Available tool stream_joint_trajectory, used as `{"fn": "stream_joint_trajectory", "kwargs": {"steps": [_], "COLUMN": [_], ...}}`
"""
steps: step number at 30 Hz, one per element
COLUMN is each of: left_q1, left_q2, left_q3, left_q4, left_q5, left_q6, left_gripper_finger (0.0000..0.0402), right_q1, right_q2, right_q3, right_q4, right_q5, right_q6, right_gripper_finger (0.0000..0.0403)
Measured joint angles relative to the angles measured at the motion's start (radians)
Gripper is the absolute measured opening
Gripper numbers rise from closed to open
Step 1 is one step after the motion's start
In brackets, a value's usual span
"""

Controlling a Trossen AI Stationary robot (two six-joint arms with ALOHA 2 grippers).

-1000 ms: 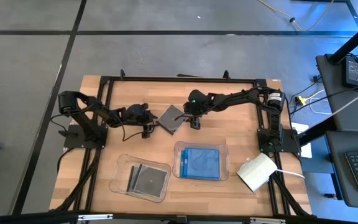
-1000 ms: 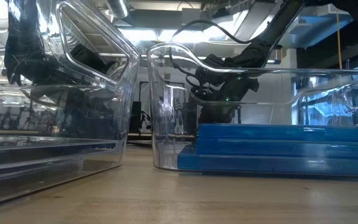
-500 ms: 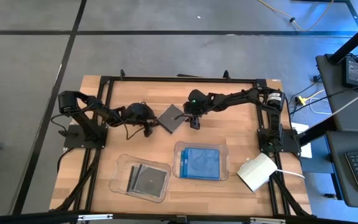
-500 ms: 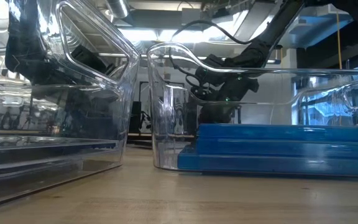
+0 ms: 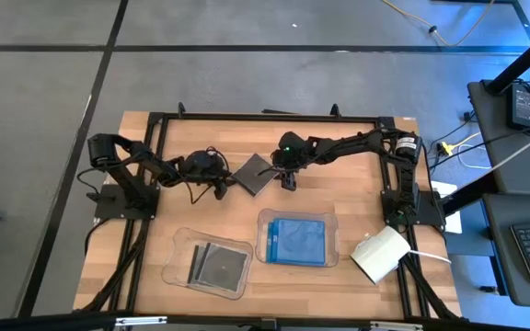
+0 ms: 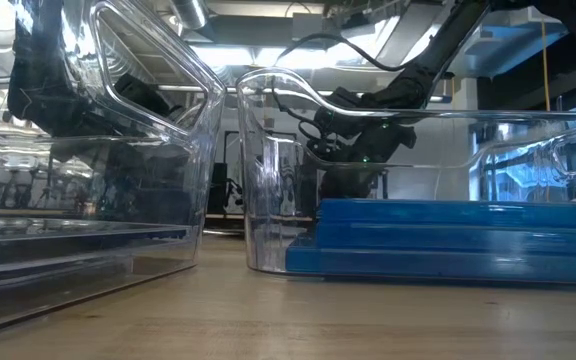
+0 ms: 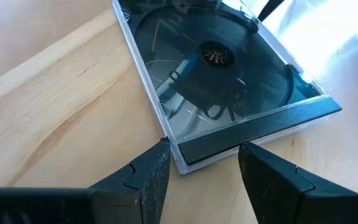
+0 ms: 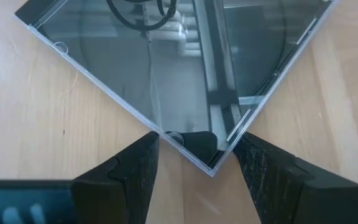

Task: Pick & place jewel cases by type
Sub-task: Put the black CD case into the left transparent bin

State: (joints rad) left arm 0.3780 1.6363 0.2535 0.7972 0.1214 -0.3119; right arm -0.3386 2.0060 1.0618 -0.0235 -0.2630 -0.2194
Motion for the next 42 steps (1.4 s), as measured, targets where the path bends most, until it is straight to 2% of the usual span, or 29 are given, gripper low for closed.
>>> {"fn": "stream_joint_trajectory", "kwargs": {"steps": [15,33,39,42], "left_q1": [0.006,0.004,0.004,0.004], "left_q2": [-0.001,-0.039,-0.040,-0.041], "left_q3": [0.000,0.000,0.000,-0.002], "left_q4": [0.018,-0.009,-0.010,-0.018], "left_q5": [0.022,0.035,0.025,0.020], "left_q6": [0.004,-0.126,-0.096,0.050], "left_gripper_finger": [0.0185,0.0185,0.0184,0.0184], "right_q1": [-0.001,-0.002,-0.002,-0.002], "right_q2": [0.000,0.000,0.000,0.000], "right_q3": [0.001,0.001,0.001,0.001], "right_q4": [-0.001,0.000,0.001,0.002], "right_q5": [0.000,-0.005,-0.004,0.000], "right_q6": [-0.002,-0.006,-0.002,0.001], "right_gripper_finger": [0.0219,0.0219,0.0219,0.0219]}}
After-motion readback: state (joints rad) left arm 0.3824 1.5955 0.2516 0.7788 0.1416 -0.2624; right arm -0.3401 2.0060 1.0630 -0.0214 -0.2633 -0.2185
